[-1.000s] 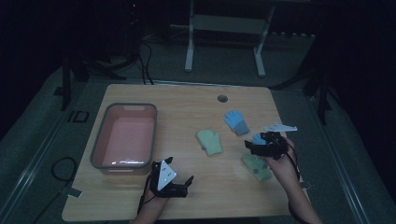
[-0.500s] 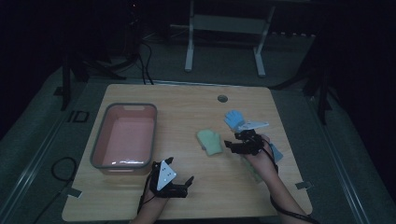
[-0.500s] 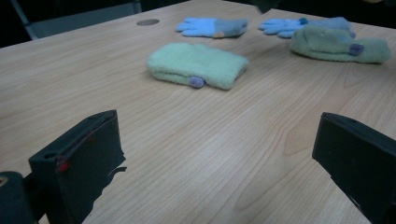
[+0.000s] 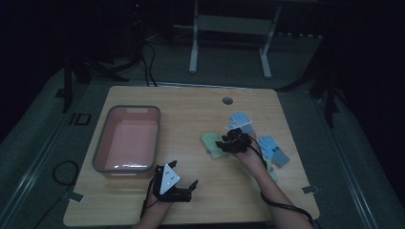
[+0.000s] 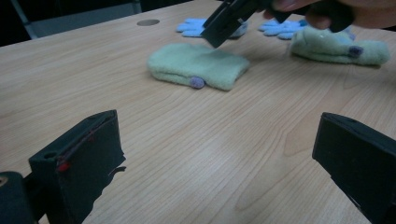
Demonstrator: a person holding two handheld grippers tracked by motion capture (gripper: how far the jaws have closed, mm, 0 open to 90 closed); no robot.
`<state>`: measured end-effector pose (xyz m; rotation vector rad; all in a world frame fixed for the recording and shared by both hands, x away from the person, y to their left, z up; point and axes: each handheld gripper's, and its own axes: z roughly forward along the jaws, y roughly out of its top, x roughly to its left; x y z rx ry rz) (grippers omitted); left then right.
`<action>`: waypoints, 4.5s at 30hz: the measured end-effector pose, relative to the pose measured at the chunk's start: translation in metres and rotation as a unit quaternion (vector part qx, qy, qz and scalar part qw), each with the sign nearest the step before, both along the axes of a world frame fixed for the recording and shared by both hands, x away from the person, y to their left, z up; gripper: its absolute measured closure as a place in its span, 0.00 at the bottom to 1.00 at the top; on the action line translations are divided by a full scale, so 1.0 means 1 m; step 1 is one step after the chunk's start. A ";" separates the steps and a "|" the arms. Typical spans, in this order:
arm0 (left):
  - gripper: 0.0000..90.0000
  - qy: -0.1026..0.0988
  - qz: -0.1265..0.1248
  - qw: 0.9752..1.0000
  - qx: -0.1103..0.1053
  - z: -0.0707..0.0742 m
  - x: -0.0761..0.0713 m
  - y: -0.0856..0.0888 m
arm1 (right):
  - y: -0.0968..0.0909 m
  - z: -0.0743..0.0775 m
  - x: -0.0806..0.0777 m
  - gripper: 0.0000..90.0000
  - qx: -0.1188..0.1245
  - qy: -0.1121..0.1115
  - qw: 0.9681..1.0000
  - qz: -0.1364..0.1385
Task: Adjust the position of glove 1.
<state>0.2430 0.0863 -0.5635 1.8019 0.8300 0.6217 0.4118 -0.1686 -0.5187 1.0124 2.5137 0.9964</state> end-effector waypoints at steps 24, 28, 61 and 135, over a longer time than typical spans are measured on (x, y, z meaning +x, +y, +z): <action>0.02 0.000 0.003 1.000 0.002 0.000 0.000 0.000 | 0.025 -0.029 0.009 0.82 -0.007 -0.012 1.000 -0.010; 0.02 0.001 0.001 1.000 0.002 0.000 0.000 0.000 | 0.028 -0.029 0.005 0.93 0.000 -0.012 0.999 -0.030; 0.02 -0.002 0.002 1.000 0.011 0.000 0.000 -0.002 | 0.003 0.031 -0.102 0.95 0.050 -0.042 0.985 -0.159; 0.02 0.002 -0.004 1.000 0.011 0.000 0.001 -0.002 | -0.136 -0.025 -0.088 0.62 -0.025 -0.030 0.997 -0.060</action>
